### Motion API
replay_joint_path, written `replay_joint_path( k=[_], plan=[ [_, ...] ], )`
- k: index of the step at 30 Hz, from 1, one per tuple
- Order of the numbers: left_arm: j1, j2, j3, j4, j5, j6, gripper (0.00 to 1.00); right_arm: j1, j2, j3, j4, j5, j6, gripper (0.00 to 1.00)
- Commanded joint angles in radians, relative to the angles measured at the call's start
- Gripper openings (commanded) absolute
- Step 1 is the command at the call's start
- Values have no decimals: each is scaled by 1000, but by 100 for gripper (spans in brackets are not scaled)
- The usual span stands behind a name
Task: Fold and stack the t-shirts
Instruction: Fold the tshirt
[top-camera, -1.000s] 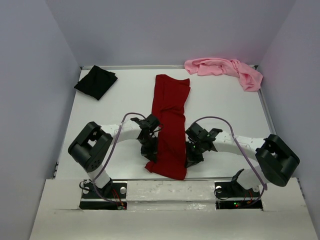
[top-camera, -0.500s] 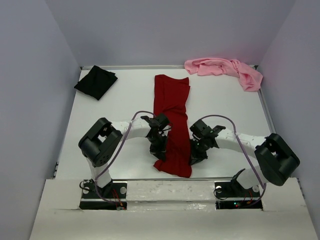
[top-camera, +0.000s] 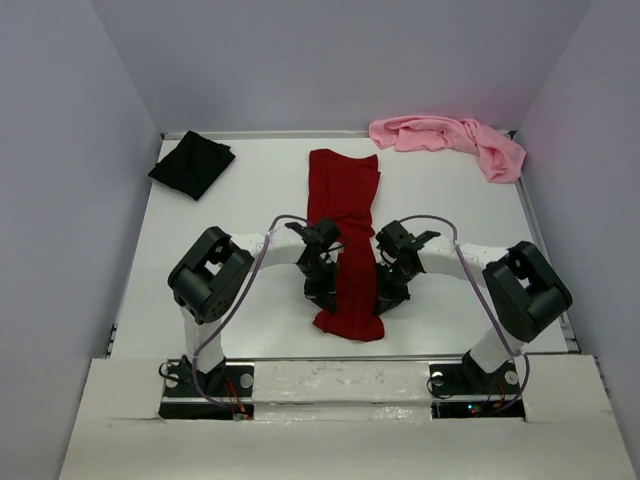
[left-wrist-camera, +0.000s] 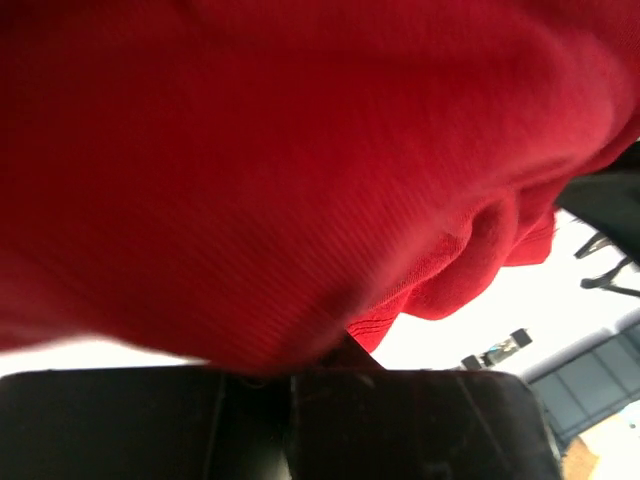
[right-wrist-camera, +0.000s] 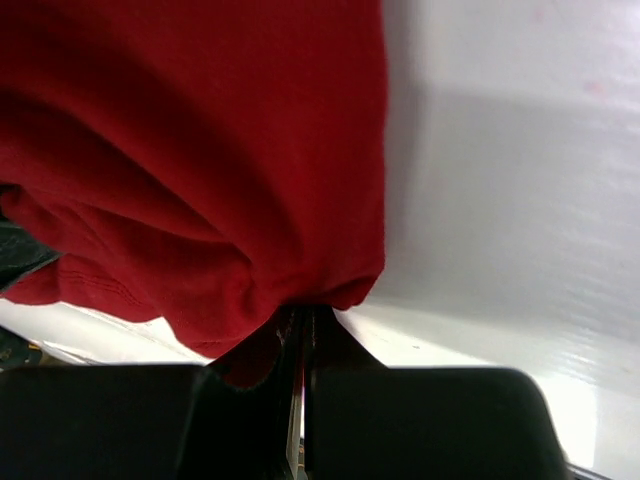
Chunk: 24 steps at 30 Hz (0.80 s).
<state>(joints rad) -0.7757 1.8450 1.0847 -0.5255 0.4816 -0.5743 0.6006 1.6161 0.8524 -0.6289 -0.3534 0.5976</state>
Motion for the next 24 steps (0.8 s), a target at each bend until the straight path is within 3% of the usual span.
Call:
replay_joint_path(
  k=[1,16,24],
  plan=[
    [49,88,52,45,-112,51,0,-16,25,50,8,8,-38,0],
    [200,330,345,-65,-167,226,0,-143,261,298,11,-7,-110,0],
    [211,320,368,-80,-164,229,0,-165,321,406,-34,-36,-136,0]
  ],
)
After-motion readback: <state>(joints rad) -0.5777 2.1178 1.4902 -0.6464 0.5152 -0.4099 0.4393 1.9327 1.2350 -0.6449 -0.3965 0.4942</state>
